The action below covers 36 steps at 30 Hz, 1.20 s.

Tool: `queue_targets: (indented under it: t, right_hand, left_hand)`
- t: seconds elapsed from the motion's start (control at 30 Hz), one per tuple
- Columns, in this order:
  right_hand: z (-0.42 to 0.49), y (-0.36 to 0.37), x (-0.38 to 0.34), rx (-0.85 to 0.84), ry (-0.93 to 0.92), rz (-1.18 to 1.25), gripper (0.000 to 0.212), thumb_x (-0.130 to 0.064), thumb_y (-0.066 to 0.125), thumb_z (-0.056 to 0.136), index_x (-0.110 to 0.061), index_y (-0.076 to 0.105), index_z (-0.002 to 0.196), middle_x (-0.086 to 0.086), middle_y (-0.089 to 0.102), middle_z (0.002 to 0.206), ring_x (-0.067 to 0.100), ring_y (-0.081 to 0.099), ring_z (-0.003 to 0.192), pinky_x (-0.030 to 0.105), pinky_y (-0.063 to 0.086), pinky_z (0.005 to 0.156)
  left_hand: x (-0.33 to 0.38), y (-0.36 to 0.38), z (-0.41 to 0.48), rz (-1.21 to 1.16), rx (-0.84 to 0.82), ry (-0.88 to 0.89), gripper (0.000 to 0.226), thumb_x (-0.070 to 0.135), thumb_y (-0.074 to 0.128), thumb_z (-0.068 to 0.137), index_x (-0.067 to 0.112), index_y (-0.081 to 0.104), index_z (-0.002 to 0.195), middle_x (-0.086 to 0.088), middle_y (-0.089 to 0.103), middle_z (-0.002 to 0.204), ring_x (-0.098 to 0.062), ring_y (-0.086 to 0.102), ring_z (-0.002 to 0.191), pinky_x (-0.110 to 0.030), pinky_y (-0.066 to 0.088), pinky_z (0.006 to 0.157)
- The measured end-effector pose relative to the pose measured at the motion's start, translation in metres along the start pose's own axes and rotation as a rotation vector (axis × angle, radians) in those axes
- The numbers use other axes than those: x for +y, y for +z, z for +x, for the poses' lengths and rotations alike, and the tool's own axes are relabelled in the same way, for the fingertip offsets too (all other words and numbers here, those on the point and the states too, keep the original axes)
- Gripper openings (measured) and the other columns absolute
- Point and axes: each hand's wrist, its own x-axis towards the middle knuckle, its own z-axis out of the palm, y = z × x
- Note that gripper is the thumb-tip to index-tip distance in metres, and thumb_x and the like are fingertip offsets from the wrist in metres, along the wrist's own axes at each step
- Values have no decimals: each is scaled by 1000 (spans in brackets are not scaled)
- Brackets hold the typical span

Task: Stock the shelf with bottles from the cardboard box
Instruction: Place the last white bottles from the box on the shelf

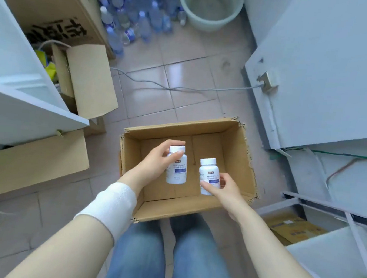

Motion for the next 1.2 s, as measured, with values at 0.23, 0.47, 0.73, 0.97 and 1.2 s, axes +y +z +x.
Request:
queue_targets:
  t: [0.23,0.47,0.73,0.97,1.2]
  right_hand:
    - [-130,-1,-7,270,-143,245,47,-35,70,78,-23,44,115,1,59,116,16,58,105,40,46,100]
    - [-252,8,21,526,-294,538,43,-31,61,88,-18,41,123,-2,57,108,11,55,98,27,41,89]
    - [-414,-19,125,897,-478,803,11,-23,52,93,-27,54,103,4,64,110,21,62,105,38,49,96]
    - [-567,-16,267,1155,-596,1009,62,-53,73,64,-22,57,115,8,65,120,25,60,115,51,43,103]
    - [-715,-11,432,1397,-646,998,16,-28,59,89,-28,56,104,0,65,109,16,61,105,41,45,102]
  left_hand:
    - [84,20,-88,10,-83,214,25,36,44,97,18,52,113,4,60,94,-14,58,88,-19,44,68]
    - [144,77,-171,115,-345,390,29,38,44,97,14,51,112,-8,61,100,-19,58,85,-31,48,75]
    - [168,208,-317,189,-679,592,35,48,57,85,16,60,98,4,66,81,-9,62,70,-18,50,63]
    - [126,342,-490,257,-939,731,23,37,53,93,14,58,96,3,68,87,-16,60,74,-29,49,69]
    - [71,477,-669,264,-1124,871,30,38,54,92,9,59,95,1,67,81,-10,61,71,-22,48,70]
